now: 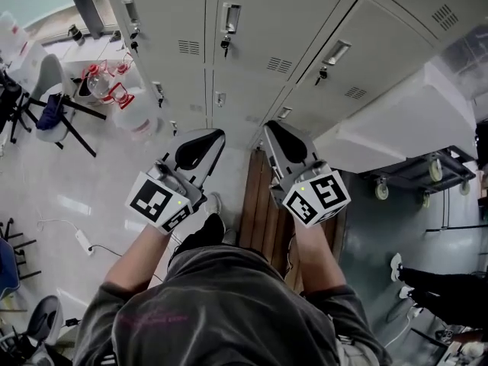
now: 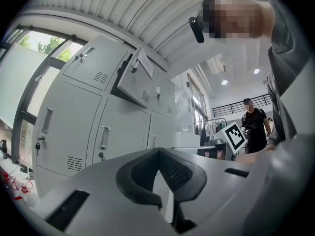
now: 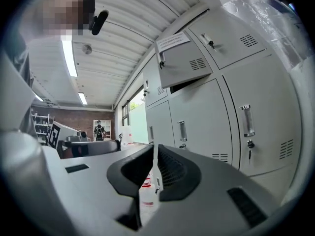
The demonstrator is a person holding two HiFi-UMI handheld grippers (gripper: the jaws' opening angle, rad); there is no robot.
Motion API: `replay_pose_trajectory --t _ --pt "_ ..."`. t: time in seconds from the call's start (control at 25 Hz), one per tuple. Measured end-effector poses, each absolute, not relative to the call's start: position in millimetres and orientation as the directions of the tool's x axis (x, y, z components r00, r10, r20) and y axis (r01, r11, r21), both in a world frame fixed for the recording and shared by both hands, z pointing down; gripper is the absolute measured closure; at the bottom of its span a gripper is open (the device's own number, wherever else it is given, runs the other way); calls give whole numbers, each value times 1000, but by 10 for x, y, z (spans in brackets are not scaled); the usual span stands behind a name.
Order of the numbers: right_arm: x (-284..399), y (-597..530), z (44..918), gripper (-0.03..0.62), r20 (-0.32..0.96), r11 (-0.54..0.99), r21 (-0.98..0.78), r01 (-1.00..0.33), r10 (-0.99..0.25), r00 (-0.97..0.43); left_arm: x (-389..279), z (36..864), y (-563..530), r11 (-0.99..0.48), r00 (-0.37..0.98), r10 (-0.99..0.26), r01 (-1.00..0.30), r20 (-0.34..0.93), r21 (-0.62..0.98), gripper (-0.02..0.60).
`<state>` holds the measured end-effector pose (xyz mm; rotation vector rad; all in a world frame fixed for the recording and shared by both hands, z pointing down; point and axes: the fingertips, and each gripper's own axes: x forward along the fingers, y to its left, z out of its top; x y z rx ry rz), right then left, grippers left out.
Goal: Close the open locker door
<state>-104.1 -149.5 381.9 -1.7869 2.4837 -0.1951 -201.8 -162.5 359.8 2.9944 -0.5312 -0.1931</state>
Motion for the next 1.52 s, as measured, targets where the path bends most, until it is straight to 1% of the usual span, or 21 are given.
replay_pose_trajectory --t 0.24,0.52,0.72,1.08,1.52 --pt "-1180 -946 3768 553 5 320 -159 -934 -946 -325 -2177 3485 -1143 -933 929 -356 -348 -102 89 568" --pt "-1274 -686 3763 553 5 294 -172 -940 -954 -299 -2284 3442 -983 -940 936 -339 -332 -98 78 568" --pt "-1388 -714 3842 554 28 256 -193 -947 -964 -266 -2398 3466 -1085 -949 947 -311 -304 -86 88 568" --pt "-1639 -867 3865 554 33 195 -202 -960 -978 -205 -2645 3511 -1295 -963 963 -259 -251 -76 98 568" --pt "-1789 -997 3900 558 43 184 -207 -961 -979 -197 -2752 3551 -1430 -964 965 -251 -241 -80 115 568"
